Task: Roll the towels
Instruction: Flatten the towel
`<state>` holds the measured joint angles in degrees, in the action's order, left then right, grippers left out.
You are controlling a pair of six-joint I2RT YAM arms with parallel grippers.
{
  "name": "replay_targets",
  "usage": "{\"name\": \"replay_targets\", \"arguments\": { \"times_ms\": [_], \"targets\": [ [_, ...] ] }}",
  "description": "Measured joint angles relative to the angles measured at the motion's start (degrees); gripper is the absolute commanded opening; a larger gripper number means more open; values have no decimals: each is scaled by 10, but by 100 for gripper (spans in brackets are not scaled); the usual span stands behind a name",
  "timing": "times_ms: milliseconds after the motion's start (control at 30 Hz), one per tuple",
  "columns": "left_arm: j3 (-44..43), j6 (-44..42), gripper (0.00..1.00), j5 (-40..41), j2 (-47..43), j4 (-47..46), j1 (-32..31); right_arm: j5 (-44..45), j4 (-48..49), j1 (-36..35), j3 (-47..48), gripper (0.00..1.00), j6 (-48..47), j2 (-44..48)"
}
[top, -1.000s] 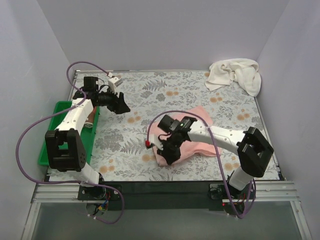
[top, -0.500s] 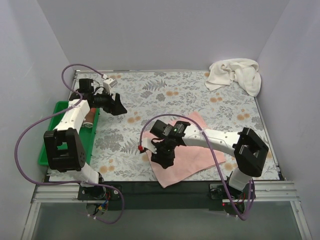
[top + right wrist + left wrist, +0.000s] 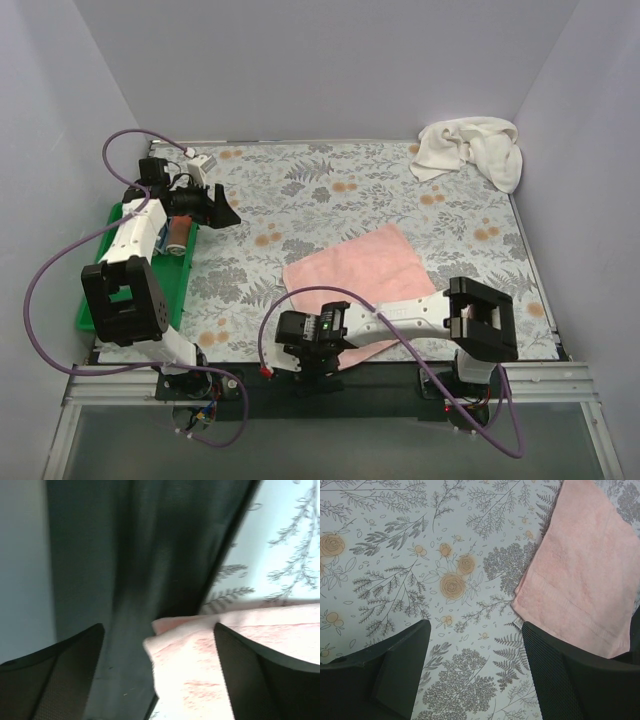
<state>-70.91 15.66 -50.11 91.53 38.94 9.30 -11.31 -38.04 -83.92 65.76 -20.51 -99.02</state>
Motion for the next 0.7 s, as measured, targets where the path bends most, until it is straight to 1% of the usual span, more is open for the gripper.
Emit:
{"name": "replay_targets", "arguments": {
  "times_ms": [133,233,267,333,433,467,500,533,567,600,633,700],
  "targets": [
    [0,-5,70,1,-3,2,2,54,18,-2,0,66,17,-27],
    [0,-9,70,2,-7,3,5,85,27,-2,0,52,24,-29],
    [0,-9,70,2,-8,3,5,96,31,-2,0,45,24,-30],
    [0,-10,70,2,-10,3,7,114,37,0,-1,38,26,-31],
    [0,-11,70,1,-11,3,7,129,42,6,-6,37,28,-30],
    [1,-11,70,1,-11,3,7,132,44,9,-9,31,28,-27],
    [1,-11,70,1,-11,2,7,134,45,10,-12,32,27,-25],
    [2,-11,70,0,-11,2,7,138,46,13,-16,38,28,-22],
    [3,-11,70,0,-11,2,7,138,47,16,-20,61,29,-18],
    [3,-11,70,-1,-11,2,7,139,45,19,-24,69,33,-14],
    [4,-11,70,-1,-11,2,7,139,43,21,-28,70,31,-11],
    [4,-11,70,-1,-11,1,7,137,36,24,-33,70,26,-5]
  ]
}}
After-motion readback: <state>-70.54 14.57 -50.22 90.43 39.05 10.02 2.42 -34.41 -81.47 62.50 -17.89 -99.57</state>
